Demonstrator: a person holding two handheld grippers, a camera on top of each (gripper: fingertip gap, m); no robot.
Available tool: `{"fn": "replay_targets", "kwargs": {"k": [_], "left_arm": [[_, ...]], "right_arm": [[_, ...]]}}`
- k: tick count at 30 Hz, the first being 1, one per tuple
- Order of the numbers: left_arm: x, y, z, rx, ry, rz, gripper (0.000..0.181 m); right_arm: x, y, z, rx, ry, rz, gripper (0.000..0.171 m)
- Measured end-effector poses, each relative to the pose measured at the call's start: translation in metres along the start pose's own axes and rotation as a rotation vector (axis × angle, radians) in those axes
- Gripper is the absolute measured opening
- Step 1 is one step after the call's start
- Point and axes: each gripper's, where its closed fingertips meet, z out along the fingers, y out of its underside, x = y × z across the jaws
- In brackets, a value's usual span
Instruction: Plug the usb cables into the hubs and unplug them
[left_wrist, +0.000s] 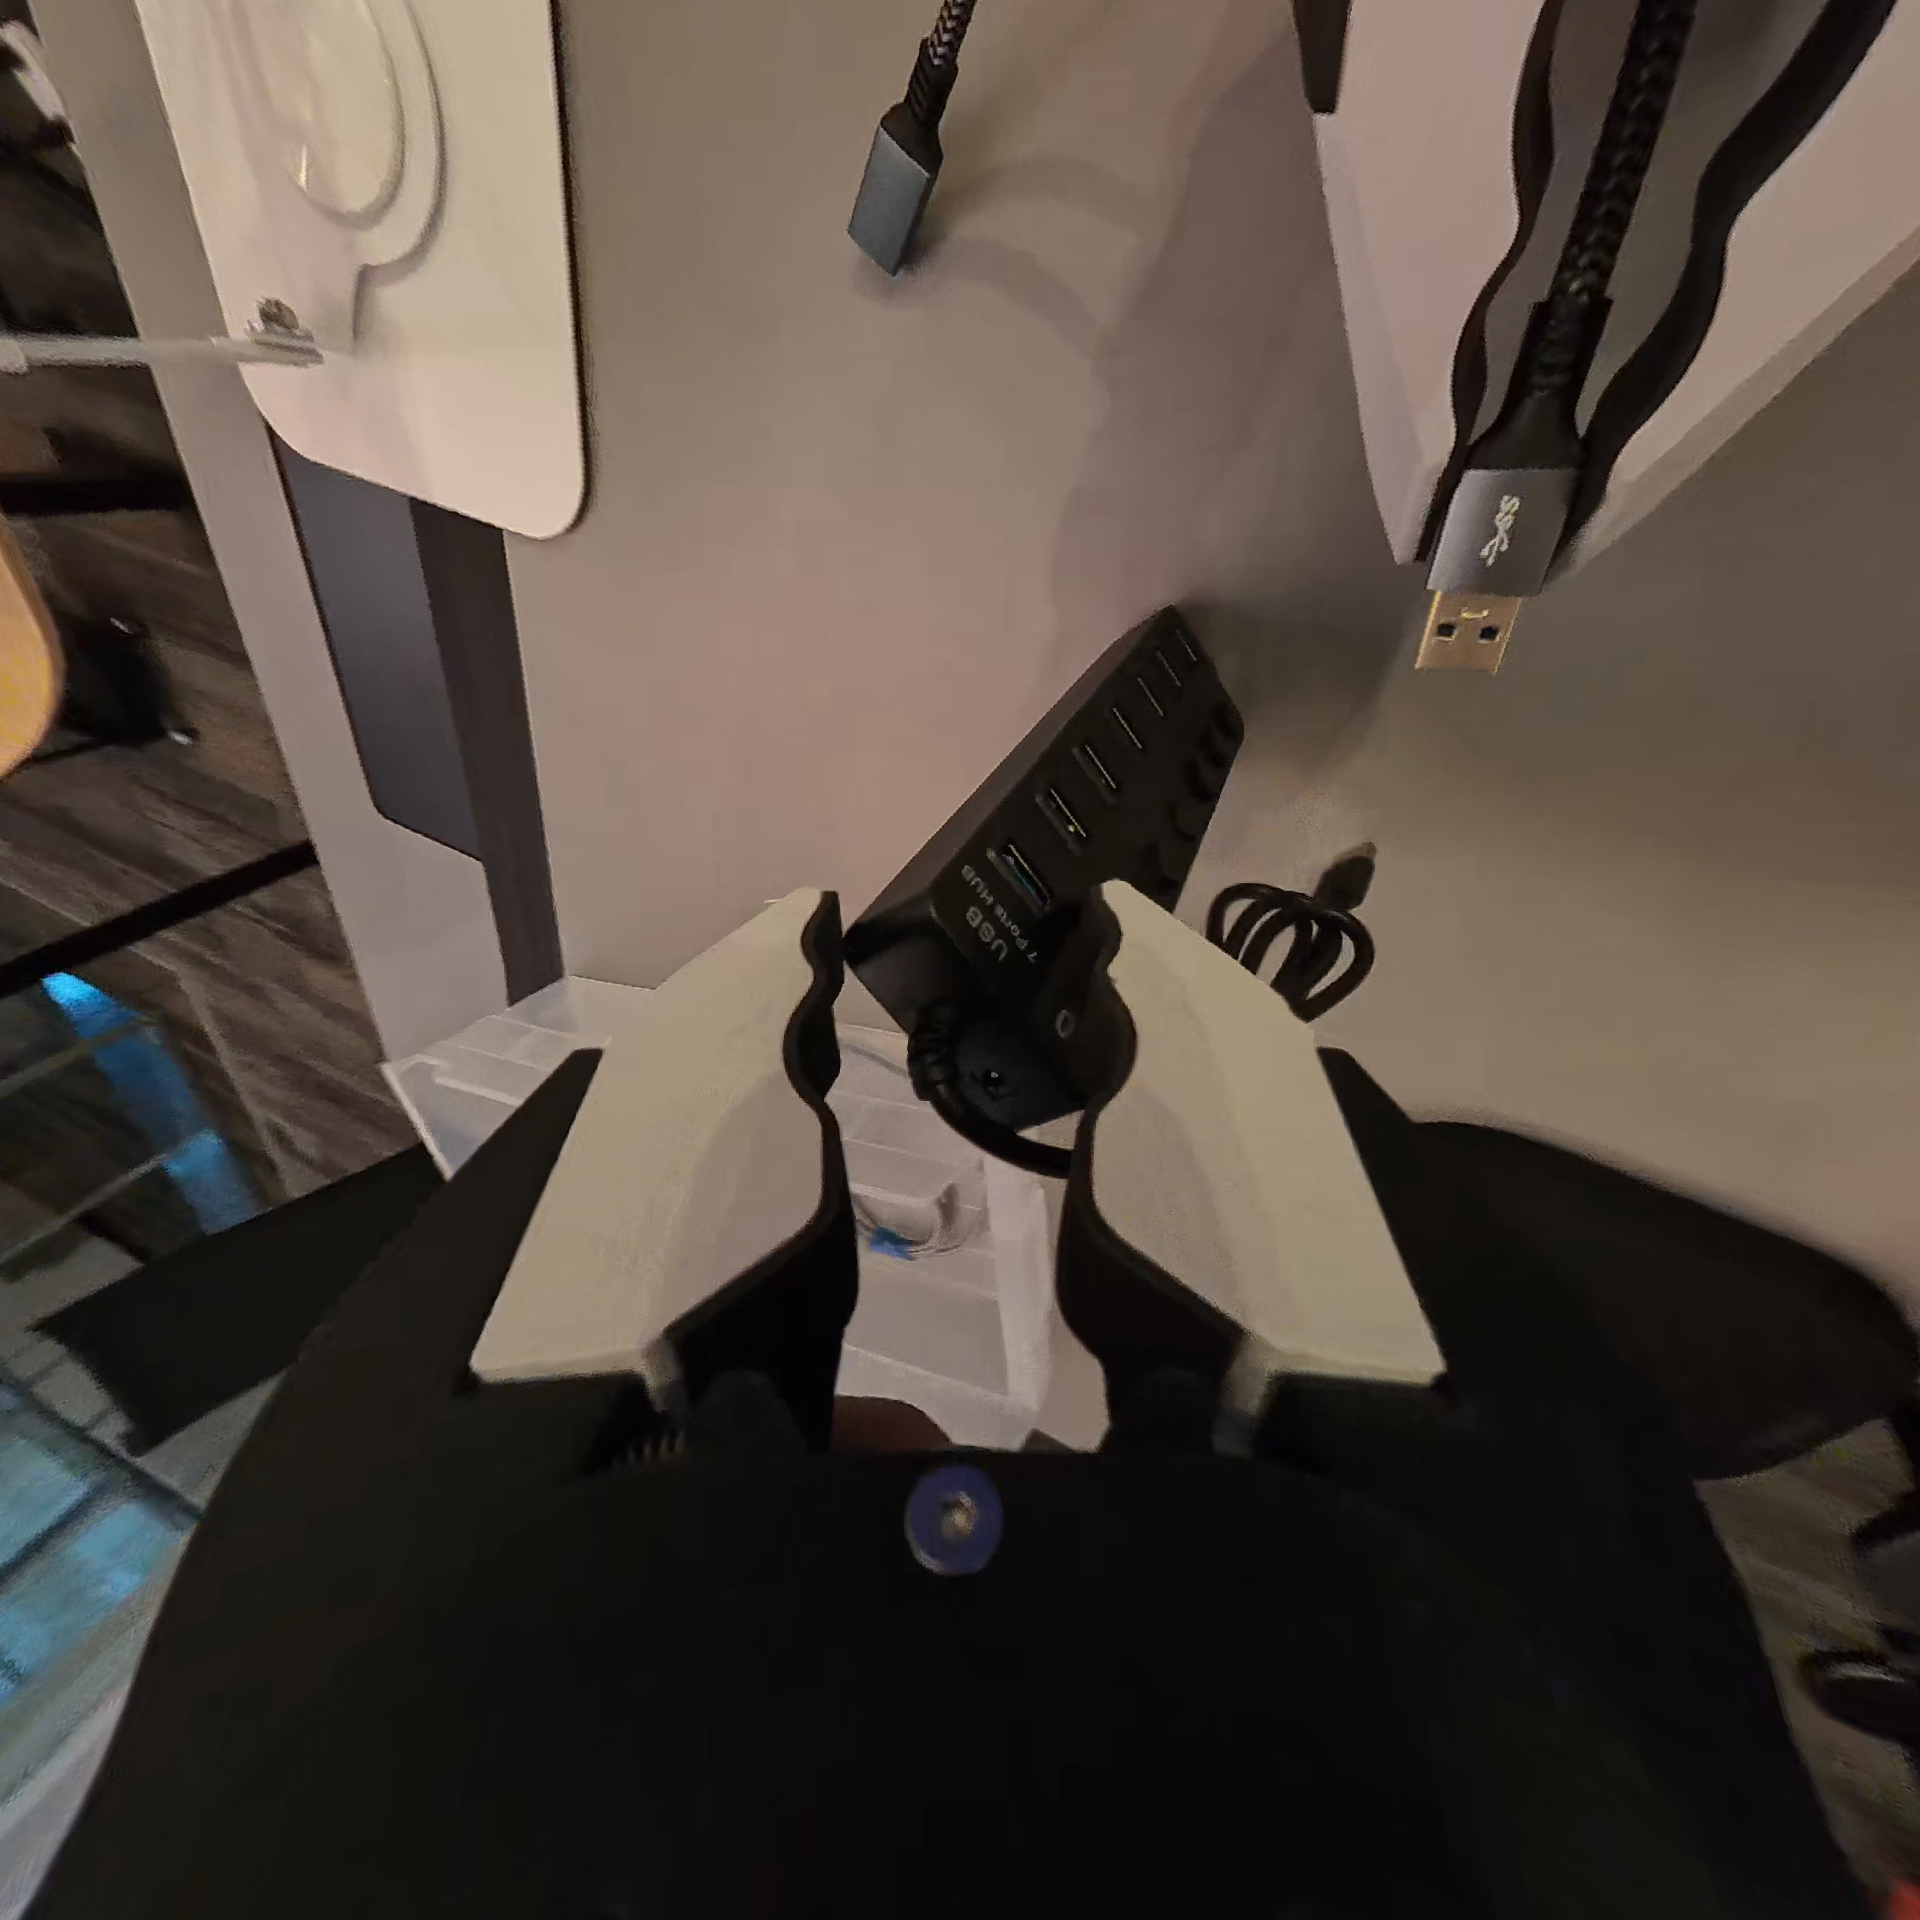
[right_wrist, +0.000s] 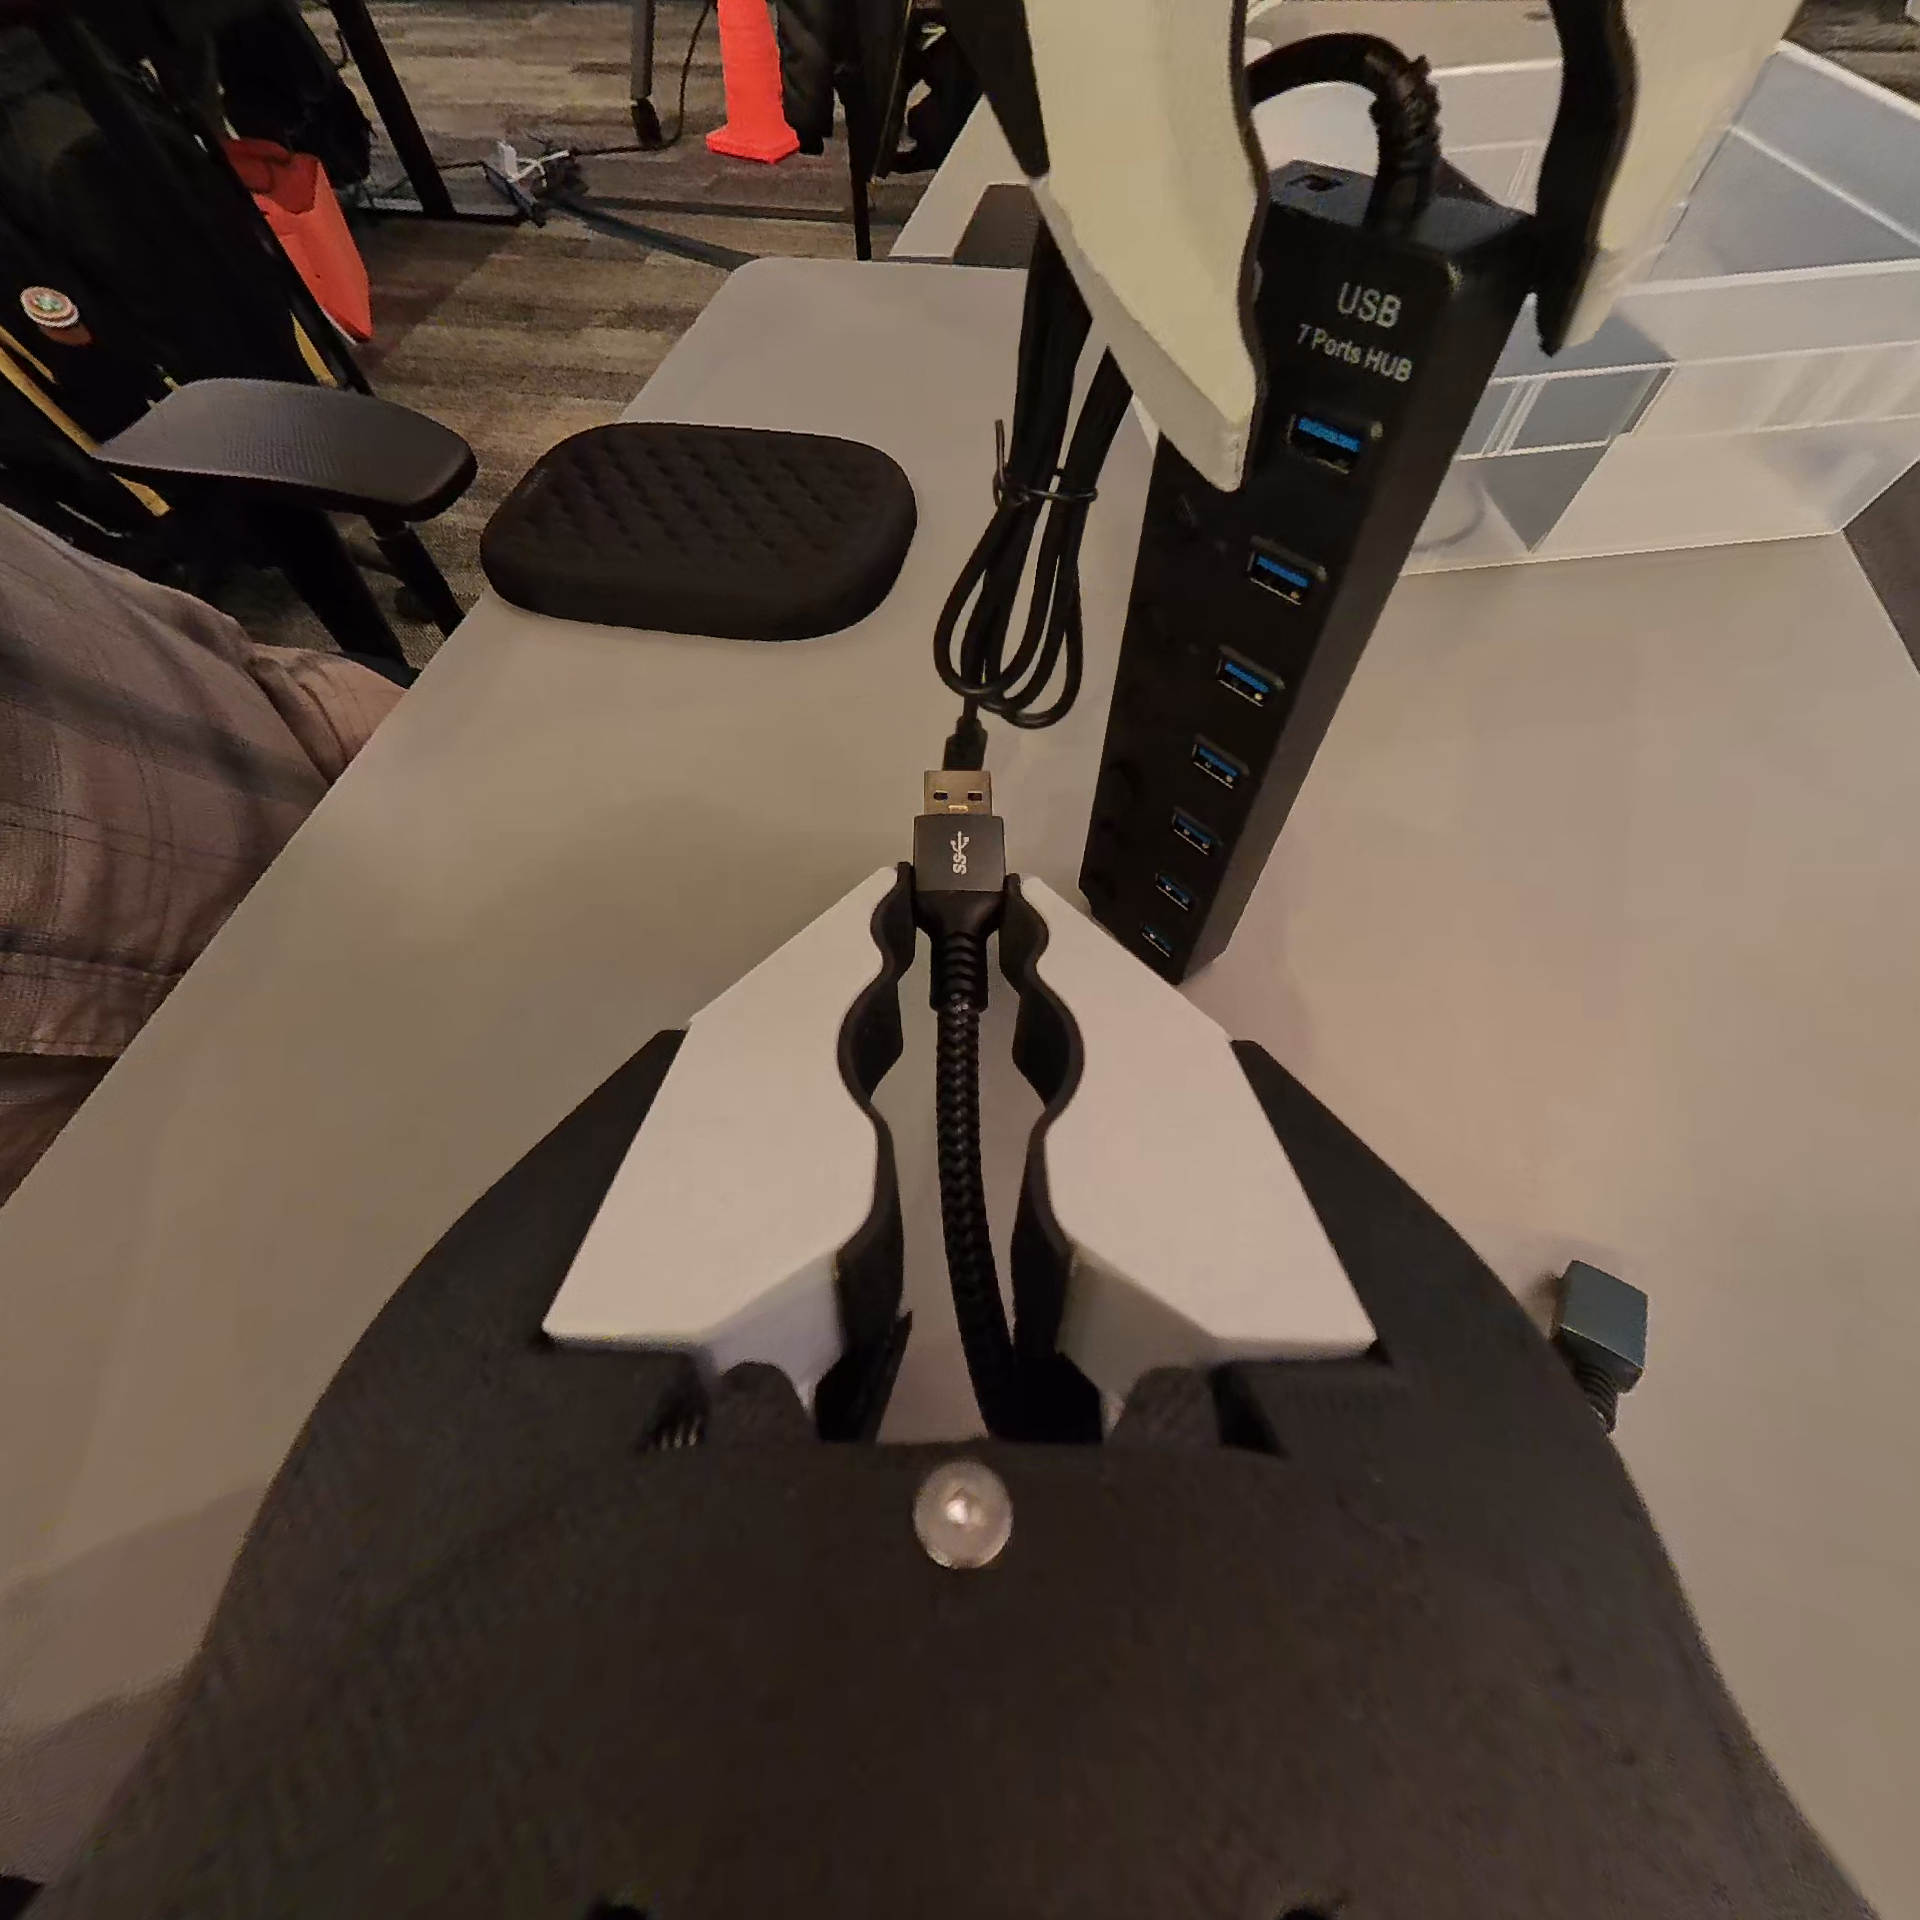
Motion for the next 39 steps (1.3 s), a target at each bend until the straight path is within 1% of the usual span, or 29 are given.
{"fn": "replay_targets", "kwargs": {"k": [4,9,17,25,29,34,39], "left_arm": [[0.003,0.0,0.003,-0.007,-0.011,0.055,0.051],[0.003,-0.004,-0.002,0.016,-0.026,0.071,0.052],[0.004,-0.008,-0.009,0.046,-0.083,0.155,0.052],[0.008,-0.014,-0.016,0.085,-0.102,0.228,0.054],[0.008,-0.014,-0.015,0.074,-0.125,0.258,0.053],[0.006,-0.017,-0.019,0.092,-0.14,0.258,0.052],[0.002,-0.015,-0.02,0.09,-0.156,0.246,0.049]], "right_arm": [[0.0,0.0,0.002,-0.006,0.008,-0.006,0.013],[0.001,0.004,0.007,-0.024,0.013,-0.009,0.013],[0.0,0.004,0.008,-0.028,0.014,-0.009,0.013],[0.0,0.005,0.01,-0.032,0.014,-0.01,0.013],[0.0,0.004,0.011,-0.031,0.016,-0.01,0.013],[0.003,0.001,0.014,-0.025,0.048,-0.02,0.014],[0.009,-0.007,0.025,-0.005,0.125,-0.037,0.014]]}}
